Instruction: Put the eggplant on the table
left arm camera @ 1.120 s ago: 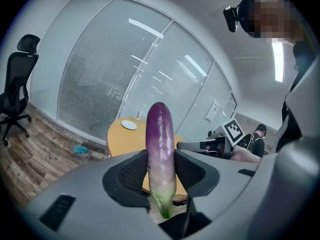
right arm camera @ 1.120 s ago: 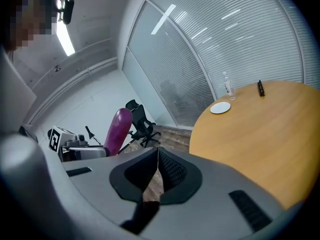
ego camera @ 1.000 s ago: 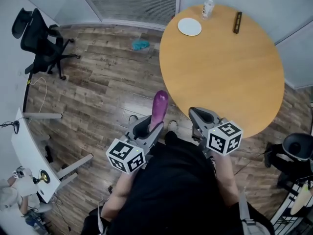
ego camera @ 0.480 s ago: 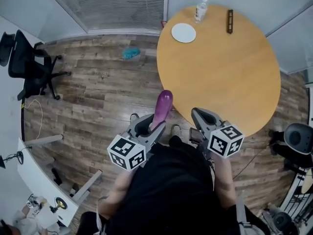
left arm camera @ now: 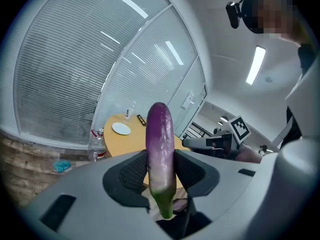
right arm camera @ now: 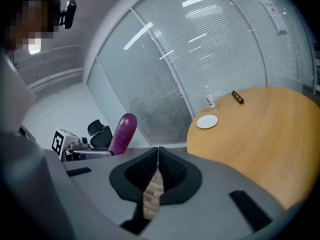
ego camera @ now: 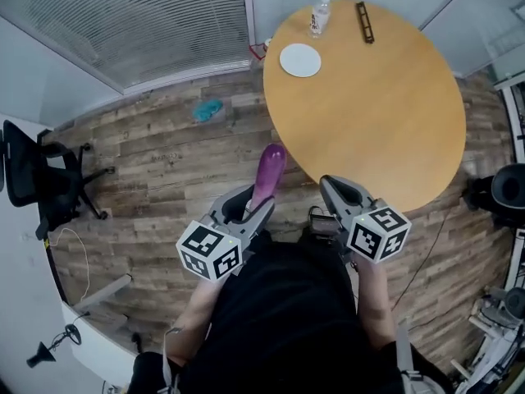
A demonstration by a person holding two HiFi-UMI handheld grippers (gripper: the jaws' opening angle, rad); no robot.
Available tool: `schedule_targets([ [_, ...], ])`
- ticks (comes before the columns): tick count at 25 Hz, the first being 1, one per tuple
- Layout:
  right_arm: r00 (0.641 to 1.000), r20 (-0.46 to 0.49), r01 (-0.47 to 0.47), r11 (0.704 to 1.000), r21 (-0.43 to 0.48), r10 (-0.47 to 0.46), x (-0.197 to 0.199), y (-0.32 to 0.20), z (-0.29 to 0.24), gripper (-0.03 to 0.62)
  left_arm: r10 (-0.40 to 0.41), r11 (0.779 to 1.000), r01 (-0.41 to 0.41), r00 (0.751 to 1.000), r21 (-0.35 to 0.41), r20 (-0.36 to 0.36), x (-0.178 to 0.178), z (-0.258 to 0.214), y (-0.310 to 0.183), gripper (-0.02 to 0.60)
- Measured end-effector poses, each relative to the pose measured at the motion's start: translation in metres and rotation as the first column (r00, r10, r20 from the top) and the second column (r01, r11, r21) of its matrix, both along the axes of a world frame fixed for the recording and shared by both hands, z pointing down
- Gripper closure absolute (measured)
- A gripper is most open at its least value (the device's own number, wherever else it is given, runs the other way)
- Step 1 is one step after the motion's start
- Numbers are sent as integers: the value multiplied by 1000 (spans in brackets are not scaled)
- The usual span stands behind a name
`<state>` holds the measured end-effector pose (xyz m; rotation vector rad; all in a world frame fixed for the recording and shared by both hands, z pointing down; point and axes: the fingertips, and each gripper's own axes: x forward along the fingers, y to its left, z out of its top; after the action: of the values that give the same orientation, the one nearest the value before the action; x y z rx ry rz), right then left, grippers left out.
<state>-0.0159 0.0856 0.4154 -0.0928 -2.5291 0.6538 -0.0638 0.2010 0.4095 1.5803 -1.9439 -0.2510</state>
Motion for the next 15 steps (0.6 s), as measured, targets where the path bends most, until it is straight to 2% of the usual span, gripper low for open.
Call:
schedule_targets([
  [5, 992, -43, -117, 993, 1, 117, -5, 17, 10, 576, 77, 997, -78, 996, -16, -33, -21, 13, 32, 403],
  [9, 982, -73, -176, 984, 2, 176, -6, 32, 16, 576, 130, 991, -132, 990, -35, -57, -36, 25, 49, 403],
  [15, 968, -88, -233, 972, 7, 233, -1, 24, 16, 576, 157, 986, -161, 985, -45, -74, -59, 37, 37, 405],
])
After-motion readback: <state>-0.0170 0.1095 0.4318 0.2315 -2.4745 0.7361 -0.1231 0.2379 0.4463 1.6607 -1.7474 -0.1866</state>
